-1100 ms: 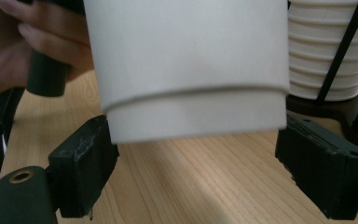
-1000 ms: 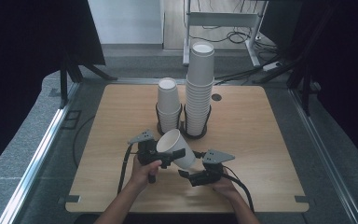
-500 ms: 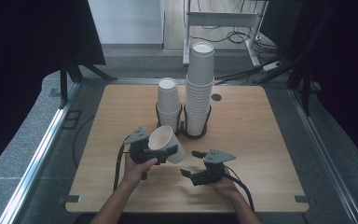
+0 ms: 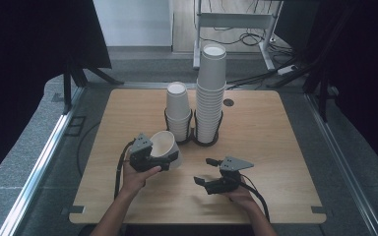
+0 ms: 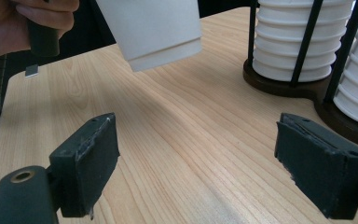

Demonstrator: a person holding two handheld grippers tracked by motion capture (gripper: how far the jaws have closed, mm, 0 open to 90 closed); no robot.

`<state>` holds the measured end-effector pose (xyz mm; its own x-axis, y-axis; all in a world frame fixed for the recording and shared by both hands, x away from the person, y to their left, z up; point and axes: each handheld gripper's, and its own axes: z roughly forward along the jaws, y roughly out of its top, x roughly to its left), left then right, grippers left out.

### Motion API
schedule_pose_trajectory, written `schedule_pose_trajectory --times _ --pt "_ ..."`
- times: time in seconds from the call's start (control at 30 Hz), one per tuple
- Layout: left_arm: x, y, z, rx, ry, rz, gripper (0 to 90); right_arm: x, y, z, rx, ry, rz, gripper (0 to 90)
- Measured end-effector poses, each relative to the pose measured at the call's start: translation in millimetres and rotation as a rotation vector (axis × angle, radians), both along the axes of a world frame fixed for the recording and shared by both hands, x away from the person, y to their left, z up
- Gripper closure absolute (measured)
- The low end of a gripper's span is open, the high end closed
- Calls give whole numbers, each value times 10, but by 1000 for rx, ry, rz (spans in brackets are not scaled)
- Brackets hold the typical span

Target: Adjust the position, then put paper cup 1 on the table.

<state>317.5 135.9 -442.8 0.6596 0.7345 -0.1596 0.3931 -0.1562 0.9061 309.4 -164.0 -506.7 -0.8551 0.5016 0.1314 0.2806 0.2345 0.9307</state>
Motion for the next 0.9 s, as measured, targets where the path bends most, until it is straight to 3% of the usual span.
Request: schedule_pose_trajectory --times 0.13,0.3,0.5,0.77,0.9 --pt "22 41 -28 38 4 26 123 4 -21 -2 -2 2 -4 138" --pt "51 114 -56 61 17 63 122 18 -69 12 35 16 -9 141" --pt "63 206 -54 64 18 88 121 22 -89 17 57 23 -6 141" --pt "103 308 -84 90 33 134 121 21 -102 23 55 17 -14 142" --pt "124 347 -111 131 36 174 120 25 -100 17 49 16 -15 143"
